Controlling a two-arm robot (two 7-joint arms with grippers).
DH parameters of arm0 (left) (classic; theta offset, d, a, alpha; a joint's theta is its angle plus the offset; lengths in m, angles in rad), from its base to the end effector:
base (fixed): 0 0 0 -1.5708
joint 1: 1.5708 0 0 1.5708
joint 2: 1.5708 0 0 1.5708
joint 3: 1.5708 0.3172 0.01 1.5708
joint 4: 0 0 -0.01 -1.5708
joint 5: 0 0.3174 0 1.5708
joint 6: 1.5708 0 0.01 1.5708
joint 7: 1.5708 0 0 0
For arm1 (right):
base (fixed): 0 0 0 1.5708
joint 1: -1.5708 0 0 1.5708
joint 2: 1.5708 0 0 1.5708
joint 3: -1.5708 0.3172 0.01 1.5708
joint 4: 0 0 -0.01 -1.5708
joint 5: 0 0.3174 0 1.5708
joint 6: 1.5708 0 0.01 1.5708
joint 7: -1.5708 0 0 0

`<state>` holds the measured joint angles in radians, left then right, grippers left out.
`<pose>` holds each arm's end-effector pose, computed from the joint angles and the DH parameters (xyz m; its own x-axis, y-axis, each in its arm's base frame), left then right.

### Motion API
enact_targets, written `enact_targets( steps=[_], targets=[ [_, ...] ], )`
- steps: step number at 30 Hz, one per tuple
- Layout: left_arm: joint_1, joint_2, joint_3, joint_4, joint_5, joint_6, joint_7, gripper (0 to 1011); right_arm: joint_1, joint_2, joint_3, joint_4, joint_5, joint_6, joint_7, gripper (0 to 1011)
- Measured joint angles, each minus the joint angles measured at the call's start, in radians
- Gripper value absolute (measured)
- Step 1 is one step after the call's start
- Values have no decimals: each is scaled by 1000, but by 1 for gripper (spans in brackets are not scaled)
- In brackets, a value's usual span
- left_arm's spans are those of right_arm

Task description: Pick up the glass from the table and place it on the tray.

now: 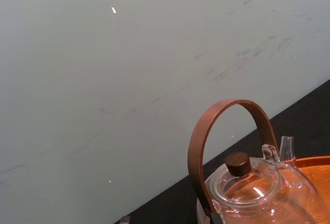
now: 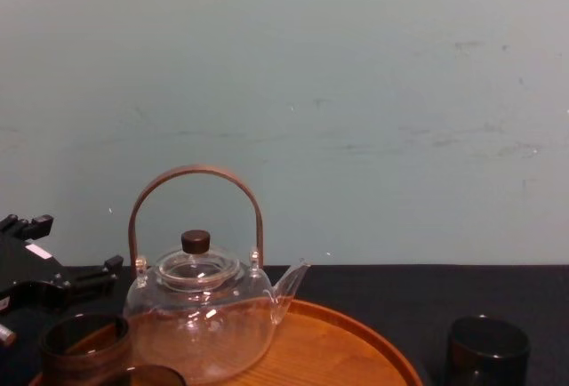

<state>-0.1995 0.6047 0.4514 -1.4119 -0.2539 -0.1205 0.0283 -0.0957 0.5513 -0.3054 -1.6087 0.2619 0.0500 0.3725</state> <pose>0.3706 0.0959 -0.3259 0.2923 0.8803 0.3738 -0.9553 0.2873 0.0704 0.2897 -0.0786 -0.3511 0.6392 -0.7597 0.1193 0.7475 0.5773 -0.3287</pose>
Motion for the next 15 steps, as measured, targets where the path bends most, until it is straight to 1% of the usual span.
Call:
enact_targets(
  steps=[7,15],
  targets=[
    [0,0,0,0,0,0,0,1001,37,-32,-9,45,-13,15,20,1002],
    [0,0,0,0,0,0,0,1001,37,-32,-9,45,-13,16,20,993]
  ],
)
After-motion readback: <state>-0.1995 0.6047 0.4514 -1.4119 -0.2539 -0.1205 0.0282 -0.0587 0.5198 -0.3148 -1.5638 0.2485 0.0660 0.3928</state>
